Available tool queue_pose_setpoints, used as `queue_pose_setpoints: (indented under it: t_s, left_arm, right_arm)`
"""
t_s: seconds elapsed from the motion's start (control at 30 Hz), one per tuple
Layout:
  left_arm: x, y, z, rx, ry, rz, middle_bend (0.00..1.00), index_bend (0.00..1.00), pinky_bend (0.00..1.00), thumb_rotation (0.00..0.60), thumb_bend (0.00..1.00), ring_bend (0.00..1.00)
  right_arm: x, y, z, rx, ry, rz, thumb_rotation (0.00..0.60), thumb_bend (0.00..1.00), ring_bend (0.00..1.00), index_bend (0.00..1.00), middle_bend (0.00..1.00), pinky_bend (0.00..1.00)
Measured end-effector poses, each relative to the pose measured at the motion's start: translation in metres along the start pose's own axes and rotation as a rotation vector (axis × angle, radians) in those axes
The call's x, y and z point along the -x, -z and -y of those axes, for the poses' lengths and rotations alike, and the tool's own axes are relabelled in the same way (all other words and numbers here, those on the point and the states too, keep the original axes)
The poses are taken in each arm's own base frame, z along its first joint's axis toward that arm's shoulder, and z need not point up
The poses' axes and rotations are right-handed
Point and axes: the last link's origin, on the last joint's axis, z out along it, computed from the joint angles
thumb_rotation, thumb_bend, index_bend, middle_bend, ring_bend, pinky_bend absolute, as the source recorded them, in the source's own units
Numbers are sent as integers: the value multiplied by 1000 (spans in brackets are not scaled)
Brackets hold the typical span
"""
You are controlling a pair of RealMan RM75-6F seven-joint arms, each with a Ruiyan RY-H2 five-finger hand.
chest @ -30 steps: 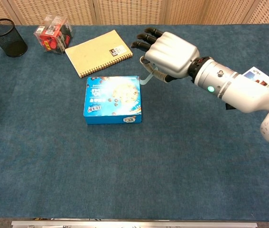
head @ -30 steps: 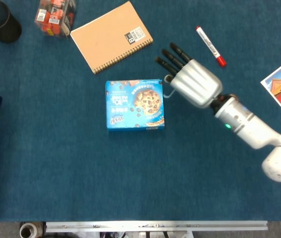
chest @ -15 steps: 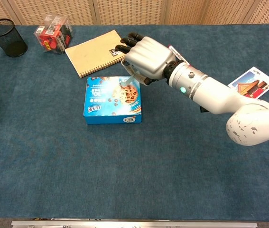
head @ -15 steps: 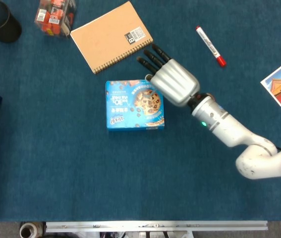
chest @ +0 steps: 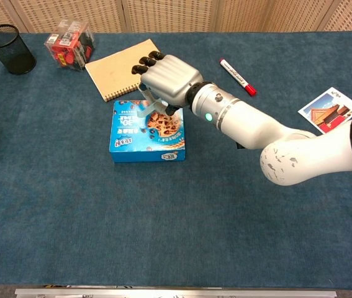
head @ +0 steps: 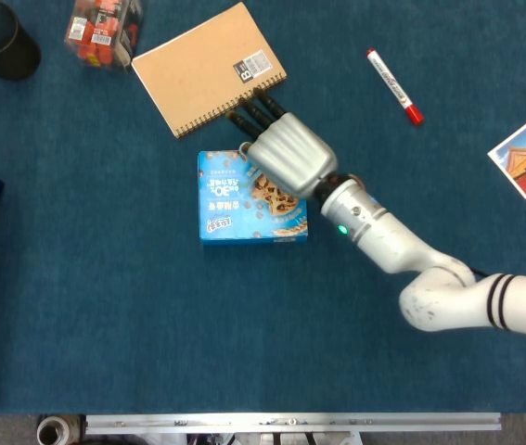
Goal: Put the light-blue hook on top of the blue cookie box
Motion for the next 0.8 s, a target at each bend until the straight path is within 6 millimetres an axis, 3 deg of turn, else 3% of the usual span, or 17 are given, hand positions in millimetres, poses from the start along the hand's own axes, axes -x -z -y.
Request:
queue_pose_setpoints:
  t_s: [0.33,0.8]
  left_arm:
    - [2,0,4,-13,-1,8,348,219,246,600,430,294]
    - [1,-2,4,-10,-6,8,347,219,243,600,430,294]
  right_arm:
    - [1,-14,11,0,13,30,600,409,0,536,130,0]
    - [3,-9,8,-8,8,48,600,409,0,472,120,0]
